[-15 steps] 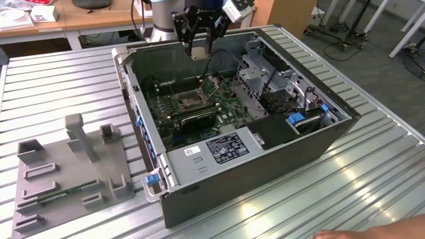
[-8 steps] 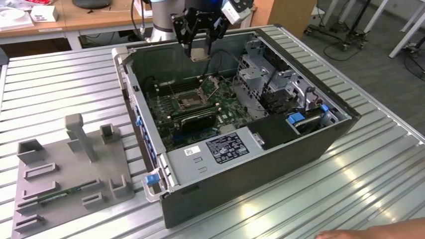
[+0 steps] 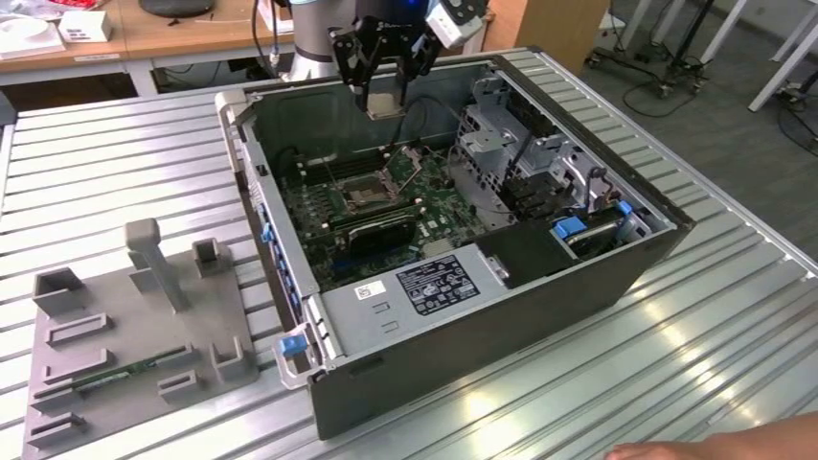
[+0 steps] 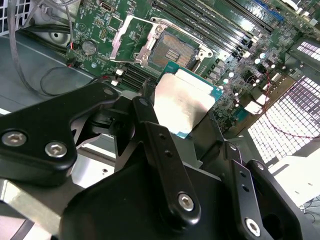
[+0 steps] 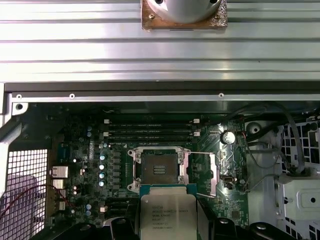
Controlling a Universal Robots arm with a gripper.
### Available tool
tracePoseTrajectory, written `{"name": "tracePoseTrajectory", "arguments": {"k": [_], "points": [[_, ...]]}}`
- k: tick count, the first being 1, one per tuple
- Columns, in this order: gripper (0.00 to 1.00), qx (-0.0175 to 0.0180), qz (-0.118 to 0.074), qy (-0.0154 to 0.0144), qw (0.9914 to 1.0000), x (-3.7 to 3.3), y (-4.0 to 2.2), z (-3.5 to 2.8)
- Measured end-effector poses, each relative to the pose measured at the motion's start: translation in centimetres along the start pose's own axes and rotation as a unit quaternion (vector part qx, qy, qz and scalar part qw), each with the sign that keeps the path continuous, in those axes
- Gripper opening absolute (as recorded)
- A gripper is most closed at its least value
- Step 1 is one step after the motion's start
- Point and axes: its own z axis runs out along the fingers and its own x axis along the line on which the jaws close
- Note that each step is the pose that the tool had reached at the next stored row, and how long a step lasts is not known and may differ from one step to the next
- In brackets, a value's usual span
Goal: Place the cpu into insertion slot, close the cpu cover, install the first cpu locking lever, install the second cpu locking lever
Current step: 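Place the cpu into insertion slot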
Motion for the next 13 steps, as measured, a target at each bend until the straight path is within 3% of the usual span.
{"name": "tracePoseTrajectory", "arguments": {"k": [13], "points": [[0.54, 0.0000, 0.000, -0.0008, 1.00000, 0.01, -0.18, 1.74]]}}
